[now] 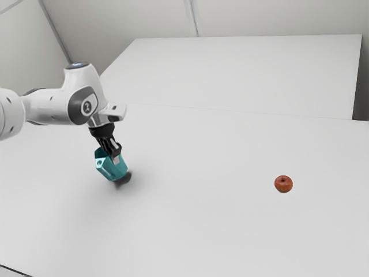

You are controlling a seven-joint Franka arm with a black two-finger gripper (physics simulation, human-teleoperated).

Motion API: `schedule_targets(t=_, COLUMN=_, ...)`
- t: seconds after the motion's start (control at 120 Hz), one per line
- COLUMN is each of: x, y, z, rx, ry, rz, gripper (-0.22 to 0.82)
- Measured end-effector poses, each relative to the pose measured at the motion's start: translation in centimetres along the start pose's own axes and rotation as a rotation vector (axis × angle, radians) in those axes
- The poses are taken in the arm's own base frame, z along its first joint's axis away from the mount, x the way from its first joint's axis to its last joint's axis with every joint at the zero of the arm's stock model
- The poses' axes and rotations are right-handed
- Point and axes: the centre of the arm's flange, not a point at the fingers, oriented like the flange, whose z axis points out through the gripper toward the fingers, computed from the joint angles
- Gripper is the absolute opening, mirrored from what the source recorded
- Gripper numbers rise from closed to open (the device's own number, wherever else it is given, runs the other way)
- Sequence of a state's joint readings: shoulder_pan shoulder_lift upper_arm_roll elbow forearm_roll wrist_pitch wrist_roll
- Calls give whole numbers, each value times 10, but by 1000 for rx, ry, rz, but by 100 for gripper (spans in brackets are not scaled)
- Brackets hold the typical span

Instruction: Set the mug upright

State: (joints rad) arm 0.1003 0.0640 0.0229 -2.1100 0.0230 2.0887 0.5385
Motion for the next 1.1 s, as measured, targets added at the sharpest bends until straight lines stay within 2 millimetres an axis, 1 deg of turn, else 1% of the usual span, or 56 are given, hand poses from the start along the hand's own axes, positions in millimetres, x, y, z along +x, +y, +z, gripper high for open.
schedule_targets(t=0.167, x=-3, y=2, z=0, rx=26, ry=-37, rz=-9, gripper=-18)
schedule_targets(t=0.342, x=-6, y=23, z=0, rx=38, ry=-82, rz=4, gripper=-18)
schedule_targets(t=0.533, x=-12, y=45, z=13, rx=34, ry=-143, rz=9, gripper=-18)
schedule_targets(t=0.633, x=-11, y=54, z=19, rx=38, ry=-169, rz=12, gripper=-18)
schedule_targets(t=0.775, x=-7, y=63, z=31, rx=37, ry=-200, rz=10, gripper=-18)
schedule_targets(t=0.908, x=-10, y=66, z=39, rx=32, ry=-220, rz=-9, gripper=-18)
schedule_targets(t=1.017, x=-16, y=61, z=44, rx=24, ry=-230, rz=-37, gripper=6)
schedule_targets(t=1.1, x=-21, y=54, z=41, rx=22, ry=-225, rz=-63, gripper=23)
